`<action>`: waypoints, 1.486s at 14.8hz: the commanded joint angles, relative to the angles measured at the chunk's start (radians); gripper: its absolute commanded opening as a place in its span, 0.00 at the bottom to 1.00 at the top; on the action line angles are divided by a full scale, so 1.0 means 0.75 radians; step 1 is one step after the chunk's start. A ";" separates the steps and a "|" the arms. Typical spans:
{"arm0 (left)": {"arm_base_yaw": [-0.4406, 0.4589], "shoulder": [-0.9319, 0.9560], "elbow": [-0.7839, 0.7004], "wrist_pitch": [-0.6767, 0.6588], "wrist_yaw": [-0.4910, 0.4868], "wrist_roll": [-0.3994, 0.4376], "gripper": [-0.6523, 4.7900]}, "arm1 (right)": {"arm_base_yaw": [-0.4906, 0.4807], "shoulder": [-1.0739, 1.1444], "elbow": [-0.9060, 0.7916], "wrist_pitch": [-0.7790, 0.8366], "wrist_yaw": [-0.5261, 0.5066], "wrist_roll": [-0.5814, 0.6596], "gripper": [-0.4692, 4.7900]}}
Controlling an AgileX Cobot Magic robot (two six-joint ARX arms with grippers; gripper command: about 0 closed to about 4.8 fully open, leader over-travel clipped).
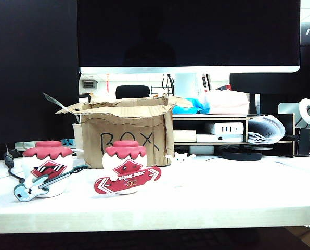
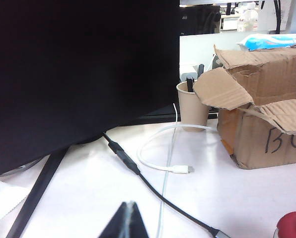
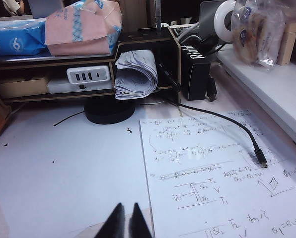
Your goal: Put the doll that is least similar in size compared to the others into the paper box.
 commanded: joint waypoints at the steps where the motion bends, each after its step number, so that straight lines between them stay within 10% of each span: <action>1: 0.001 0.000 0.001 0.014 0.006 0.000 0.11 | 0.002 0.000 -0.005 0.023 0.000 -0.003 0.14; 13: -0.025 0.008 0.001 0.011 0.006 0.001 0.11 | 0.002 -0.001 -0.005 0.023 0.000 -0.003 0.14; 22: -0.616 0.020 0.001 0.008 0.006 0.001 0.11 | 0.002 -0.001 -0.005 0.023 0.000 -0.003 0.14</action>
